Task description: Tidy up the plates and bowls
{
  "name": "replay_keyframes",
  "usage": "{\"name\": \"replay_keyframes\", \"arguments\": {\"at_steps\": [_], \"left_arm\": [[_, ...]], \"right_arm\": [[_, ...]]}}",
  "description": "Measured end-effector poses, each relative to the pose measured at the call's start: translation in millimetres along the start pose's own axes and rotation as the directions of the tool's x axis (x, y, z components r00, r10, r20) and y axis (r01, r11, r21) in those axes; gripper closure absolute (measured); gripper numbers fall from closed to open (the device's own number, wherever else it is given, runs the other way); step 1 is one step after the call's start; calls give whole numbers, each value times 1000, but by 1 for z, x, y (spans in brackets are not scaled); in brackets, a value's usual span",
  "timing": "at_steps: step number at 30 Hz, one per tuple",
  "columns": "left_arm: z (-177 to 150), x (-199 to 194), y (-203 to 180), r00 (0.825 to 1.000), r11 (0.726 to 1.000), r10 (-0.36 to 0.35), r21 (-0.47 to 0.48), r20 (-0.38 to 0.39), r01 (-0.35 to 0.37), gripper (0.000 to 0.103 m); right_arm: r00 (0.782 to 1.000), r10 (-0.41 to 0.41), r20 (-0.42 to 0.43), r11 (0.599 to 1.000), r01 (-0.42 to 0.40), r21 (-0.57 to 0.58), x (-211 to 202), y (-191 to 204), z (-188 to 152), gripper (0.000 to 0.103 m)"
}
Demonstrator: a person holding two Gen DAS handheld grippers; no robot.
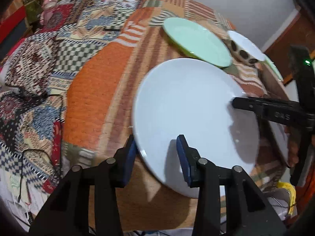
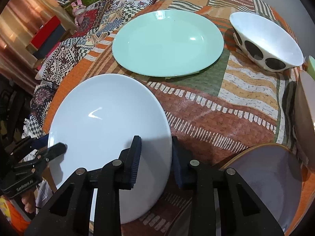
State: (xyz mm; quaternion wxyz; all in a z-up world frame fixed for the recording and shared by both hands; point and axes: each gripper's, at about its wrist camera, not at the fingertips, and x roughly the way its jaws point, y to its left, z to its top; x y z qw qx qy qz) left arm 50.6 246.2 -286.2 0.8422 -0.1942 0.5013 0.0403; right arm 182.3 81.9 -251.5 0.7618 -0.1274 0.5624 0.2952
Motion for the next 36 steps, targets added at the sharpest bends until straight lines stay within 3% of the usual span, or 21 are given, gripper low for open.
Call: {"name": "replay_keyframes", "arguments": {"at_steps": [3,13,36], "left_arm": [[0,1,-5,999,999,37,13,-2,-37,63],[4,-13,3,999,998,37,-53,21,-36,63],[22,-77,-38,981,1000,23,5,190,-25,63]], "right_arm": [[1000,-1,8,1000,1,8,-2,0,0,78],[999,15,36,1000,-15,4,-13,3,-4,79],[978,26,208,999,-32,24,-74,-2,-14,79]]}}
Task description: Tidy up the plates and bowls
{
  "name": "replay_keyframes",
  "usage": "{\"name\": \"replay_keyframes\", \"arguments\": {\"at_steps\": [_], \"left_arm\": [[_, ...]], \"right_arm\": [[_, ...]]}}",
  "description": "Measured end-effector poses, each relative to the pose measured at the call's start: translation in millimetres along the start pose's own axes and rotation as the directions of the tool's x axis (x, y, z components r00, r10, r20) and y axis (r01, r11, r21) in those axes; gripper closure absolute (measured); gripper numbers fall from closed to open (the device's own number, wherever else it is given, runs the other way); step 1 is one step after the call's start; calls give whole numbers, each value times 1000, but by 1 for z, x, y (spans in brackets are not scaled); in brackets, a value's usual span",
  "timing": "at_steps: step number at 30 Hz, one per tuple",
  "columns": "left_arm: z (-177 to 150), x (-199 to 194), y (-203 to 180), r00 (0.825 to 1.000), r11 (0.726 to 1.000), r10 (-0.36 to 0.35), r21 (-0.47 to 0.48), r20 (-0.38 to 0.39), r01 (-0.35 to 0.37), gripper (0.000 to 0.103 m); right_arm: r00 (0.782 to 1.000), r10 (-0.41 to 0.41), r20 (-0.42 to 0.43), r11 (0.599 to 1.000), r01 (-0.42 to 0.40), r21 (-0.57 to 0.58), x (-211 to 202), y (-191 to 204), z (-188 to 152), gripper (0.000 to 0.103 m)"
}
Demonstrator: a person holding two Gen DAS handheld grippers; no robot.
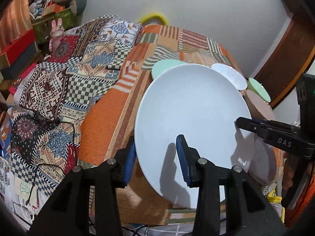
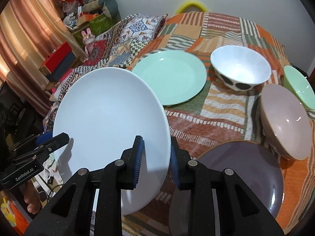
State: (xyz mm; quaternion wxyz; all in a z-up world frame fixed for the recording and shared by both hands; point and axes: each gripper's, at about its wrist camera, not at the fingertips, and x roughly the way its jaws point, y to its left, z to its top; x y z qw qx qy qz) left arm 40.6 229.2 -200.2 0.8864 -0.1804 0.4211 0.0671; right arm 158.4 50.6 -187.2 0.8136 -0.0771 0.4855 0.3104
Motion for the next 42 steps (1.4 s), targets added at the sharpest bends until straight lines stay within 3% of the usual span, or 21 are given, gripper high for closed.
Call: {"name": "replay_keyframes", "arguments": {"at_steps": [21,28,42], "left_arm": [[5,-13,-87,997,986,-77,150,13,74,63],[1,-4,-118,995,975,-101,199,-25,104,63],[-11,23,-164,990,955,-79,277,-114,108,63]], "right_arm": [[991,-64,115,994,53,100,-67,-53,-27,79],[989,-94,118,987,77,144,-82,-76,-42,79],[989,-108,102,962,78,261,-95,-114,-79,78]]}}
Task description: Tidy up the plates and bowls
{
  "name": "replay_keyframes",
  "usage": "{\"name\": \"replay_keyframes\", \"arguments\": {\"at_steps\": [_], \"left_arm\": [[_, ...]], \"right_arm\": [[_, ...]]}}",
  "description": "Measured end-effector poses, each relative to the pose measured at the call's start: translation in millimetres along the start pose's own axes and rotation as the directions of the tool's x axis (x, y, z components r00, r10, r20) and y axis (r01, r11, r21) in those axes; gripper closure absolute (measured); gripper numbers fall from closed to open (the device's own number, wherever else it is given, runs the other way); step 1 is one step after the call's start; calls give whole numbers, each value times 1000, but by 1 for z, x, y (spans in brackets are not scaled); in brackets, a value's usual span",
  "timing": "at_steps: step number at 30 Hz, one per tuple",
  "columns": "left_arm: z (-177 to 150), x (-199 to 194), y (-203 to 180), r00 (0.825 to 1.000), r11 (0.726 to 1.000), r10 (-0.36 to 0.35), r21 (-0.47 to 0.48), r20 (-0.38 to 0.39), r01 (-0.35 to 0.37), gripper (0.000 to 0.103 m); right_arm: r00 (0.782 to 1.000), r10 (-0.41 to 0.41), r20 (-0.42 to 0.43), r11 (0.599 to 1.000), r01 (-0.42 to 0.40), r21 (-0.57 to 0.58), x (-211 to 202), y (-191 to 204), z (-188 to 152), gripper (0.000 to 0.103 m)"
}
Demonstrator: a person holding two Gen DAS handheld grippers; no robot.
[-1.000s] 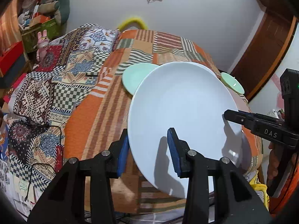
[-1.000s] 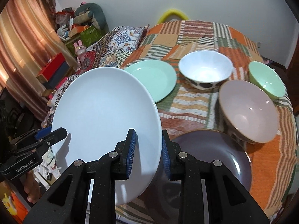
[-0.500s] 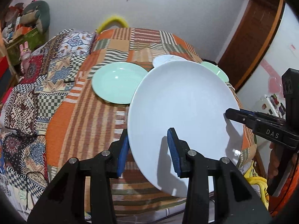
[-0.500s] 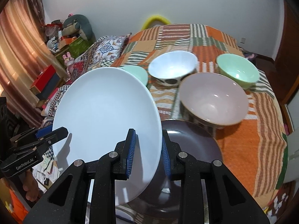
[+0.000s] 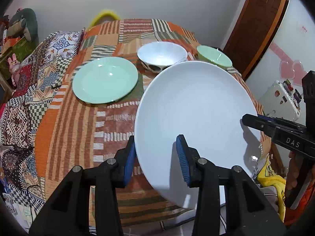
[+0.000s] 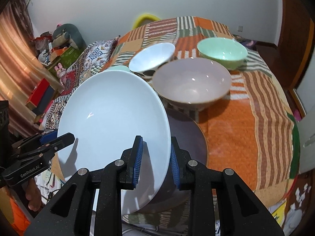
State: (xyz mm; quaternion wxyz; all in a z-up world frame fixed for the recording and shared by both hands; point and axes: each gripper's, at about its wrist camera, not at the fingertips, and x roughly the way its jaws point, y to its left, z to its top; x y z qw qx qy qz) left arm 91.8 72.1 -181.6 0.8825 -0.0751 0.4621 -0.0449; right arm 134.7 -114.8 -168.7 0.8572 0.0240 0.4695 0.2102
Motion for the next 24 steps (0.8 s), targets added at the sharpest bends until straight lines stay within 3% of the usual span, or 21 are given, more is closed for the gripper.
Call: {"name": "replay_keyframes", "arguments": {"at_steps": [12,24], "left_arm": [[-11,32,-21,995,999,-1,45,-104,5,63],[-9,47,-25,991,998,1,70,-132,8,63]], "right_arm": [[1000,-22,-12,999,23,40,-1,-21,-16,78],[998,-38,-56,996,42,76,10,-32,-25,78]]}}
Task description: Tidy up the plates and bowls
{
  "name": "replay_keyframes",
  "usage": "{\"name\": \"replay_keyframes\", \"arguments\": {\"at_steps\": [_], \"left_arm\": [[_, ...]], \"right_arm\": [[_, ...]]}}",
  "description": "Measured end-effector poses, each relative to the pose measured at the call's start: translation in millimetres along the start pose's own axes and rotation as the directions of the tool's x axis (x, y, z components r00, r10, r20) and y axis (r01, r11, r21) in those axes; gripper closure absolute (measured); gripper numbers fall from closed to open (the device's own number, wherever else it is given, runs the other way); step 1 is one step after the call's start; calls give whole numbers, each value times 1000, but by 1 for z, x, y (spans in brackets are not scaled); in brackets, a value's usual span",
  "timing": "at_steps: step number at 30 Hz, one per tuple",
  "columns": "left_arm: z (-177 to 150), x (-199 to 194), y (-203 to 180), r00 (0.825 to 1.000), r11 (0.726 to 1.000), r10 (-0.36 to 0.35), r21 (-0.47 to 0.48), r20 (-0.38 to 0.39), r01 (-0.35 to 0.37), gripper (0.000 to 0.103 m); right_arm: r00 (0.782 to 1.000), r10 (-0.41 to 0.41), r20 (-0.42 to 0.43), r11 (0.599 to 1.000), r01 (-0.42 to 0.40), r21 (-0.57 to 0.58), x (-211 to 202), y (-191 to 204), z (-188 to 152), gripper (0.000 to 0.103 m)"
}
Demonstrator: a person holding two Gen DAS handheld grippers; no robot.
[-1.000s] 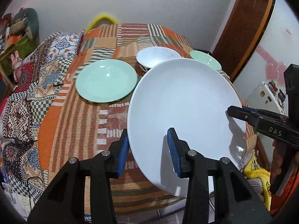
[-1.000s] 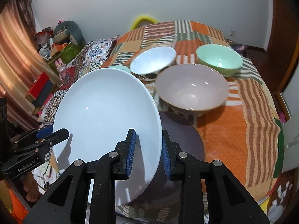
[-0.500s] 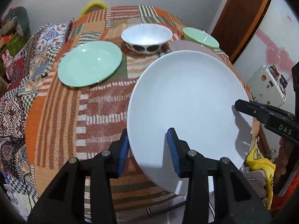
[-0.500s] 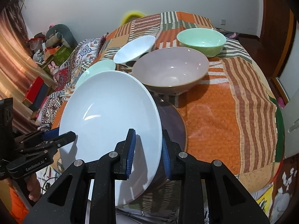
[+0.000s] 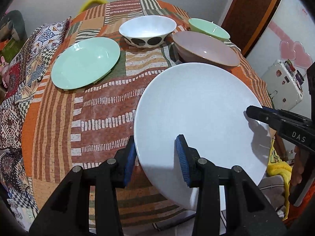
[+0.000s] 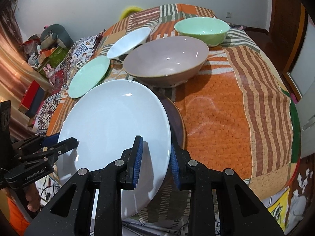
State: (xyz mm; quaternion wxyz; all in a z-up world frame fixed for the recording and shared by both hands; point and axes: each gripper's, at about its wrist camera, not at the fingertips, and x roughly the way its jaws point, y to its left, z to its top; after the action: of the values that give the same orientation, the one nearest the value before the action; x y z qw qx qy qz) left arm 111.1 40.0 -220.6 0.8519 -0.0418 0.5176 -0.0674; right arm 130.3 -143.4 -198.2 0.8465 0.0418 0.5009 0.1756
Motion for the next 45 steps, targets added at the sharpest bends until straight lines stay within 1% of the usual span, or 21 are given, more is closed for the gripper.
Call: {"name": "replay_keyframes", "arguments": {"at_steps": [5,8,20,30,41,44,45], "left_arm": [[2,9,0,1000,1000,-2,0,-14,2,63],[4,14,1,1000,1000,-15,-6,-21,15,63],[13,30,5,999,999,-33,-25,-41,32,63],[14,35,11,998,998,-50,-45,-43,48,63],[14,36,12,997,997,-55,-56,-49,53,62],[14,37,9,998,998,-47,-43,-49,45,63],[14,37,7,998,999,-37,-32,-44,35,63]], "right_arm": [[1000,-9,-19,1000,9,5,5,-2,-1,78],[1000,-14,-25,1000,14,12,8,-5,0,78],[999,-23,-24,1000,24,15,13,-5,7,78],[1000,-16,-24,1000,16,-1,17,-4,10,76],[999,1,-42,1000,-1,-10,15,-7,11,76],[999,-13,-41,1000,12,-19,12,-6,11,76],[999,-41,-34,999,40,-26,10,-6,11,75]]}}
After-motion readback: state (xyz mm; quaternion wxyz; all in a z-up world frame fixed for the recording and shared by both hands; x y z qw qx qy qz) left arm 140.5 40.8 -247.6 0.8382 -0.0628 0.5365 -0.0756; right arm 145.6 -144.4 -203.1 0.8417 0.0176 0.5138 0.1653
